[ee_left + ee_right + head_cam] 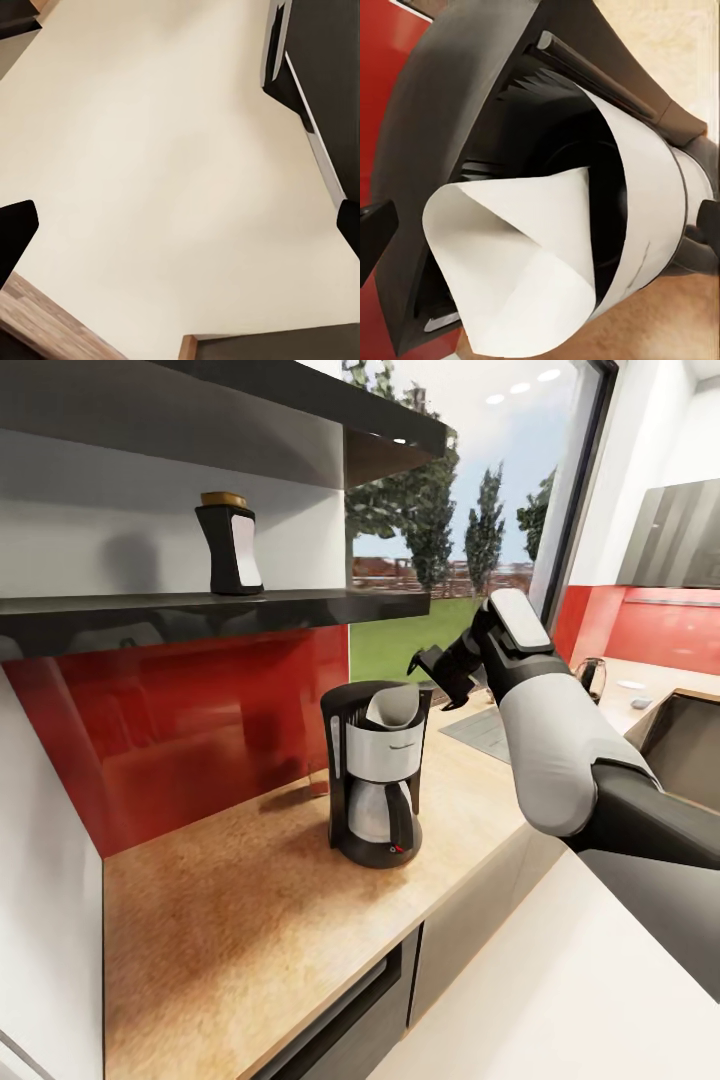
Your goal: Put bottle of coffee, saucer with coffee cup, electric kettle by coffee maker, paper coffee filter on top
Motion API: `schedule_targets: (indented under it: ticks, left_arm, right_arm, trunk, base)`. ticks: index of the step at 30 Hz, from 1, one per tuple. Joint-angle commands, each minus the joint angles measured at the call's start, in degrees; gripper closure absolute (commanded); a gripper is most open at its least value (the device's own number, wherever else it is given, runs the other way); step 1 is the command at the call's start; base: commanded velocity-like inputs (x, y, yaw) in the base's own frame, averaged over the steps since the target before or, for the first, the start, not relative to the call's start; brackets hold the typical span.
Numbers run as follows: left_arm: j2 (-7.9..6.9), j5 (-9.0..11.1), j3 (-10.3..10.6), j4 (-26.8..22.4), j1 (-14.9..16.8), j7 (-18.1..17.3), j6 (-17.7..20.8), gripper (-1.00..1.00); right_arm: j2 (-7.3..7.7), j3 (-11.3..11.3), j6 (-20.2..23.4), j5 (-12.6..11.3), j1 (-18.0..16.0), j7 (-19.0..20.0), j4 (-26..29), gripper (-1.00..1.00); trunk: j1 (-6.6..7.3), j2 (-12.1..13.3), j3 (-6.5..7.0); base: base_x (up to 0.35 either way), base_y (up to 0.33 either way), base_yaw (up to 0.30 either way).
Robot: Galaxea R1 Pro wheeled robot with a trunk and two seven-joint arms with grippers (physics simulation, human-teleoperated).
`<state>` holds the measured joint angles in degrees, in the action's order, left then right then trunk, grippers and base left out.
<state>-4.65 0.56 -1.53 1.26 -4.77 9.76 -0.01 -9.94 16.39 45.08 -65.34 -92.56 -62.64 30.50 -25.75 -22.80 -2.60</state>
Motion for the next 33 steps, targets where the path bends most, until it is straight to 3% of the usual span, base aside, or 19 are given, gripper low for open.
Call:
schedule_targets:
  ticks: [1,11,33]
  left_arm:
    - [0.02,0.05,-0.14,-0.02,0.02,0.11,0.0,-1.0]
    - [0.06,0.05,-0.14,0.03,0.02,0.3,0.01,-1.0]
    - [0.08,0.09,-0.14,0.22,0.02,0.35,-0.04,-1.0]
  right_arm:
    - [-0.05,0.31,0.35,0.12,0.01,-0.39,0.08,-1.0]
    - [-0.05,0.31,0.27,2.42,2.52,-0.23,0.07,-1.0]
    - [-0.05,0.29,0.27,2.43,4.05,-0.2,0.53,-1.0]
  trunk:
    - [-0.04,-0.12,-0.12]
    - [-0.04,-0.12,-0.12]
    - [-0.04,-0.12,-0.12]
  base:
    - [0.0,0.0,0.0]
    - [0.0,0.0,0.0]
    - [0.0,0.0,0.0]
